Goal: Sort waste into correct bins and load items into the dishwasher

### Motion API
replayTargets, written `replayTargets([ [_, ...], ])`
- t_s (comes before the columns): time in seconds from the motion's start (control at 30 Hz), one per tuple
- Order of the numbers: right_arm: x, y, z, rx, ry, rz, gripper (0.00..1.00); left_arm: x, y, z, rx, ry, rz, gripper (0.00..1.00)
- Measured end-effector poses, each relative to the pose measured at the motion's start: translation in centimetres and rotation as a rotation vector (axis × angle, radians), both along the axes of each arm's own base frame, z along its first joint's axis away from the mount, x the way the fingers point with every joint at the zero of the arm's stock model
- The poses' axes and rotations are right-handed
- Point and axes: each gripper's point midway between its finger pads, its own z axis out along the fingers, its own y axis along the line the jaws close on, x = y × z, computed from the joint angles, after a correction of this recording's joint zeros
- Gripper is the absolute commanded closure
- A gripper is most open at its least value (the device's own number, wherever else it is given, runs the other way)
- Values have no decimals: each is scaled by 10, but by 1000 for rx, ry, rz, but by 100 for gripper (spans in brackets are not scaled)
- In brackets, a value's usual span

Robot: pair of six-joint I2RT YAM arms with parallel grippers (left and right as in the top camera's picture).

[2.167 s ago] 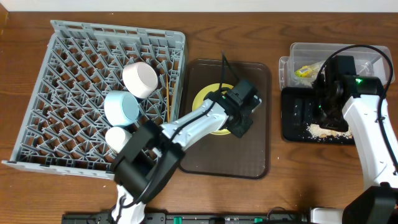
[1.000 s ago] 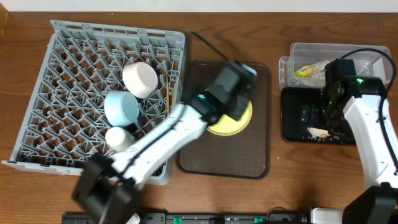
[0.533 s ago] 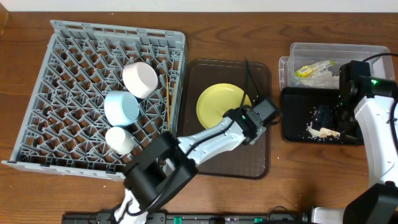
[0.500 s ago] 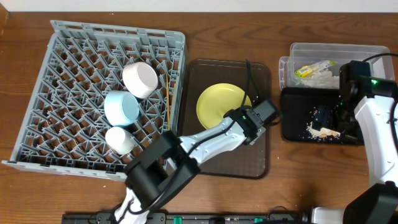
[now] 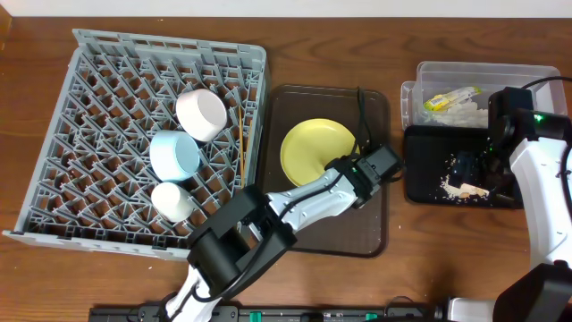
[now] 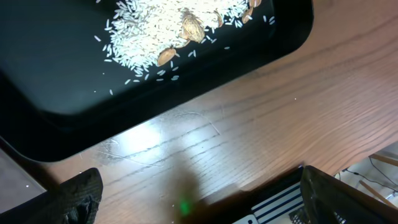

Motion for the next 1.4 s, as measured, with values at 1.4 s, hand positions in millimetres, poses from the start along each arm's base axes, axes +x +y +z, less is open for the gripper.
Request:
replayTargets([
  [1.4, 0, 0, 0, 0, 0, 0, 1, 3, 72, 244, -503, -106, 62, 94],
])
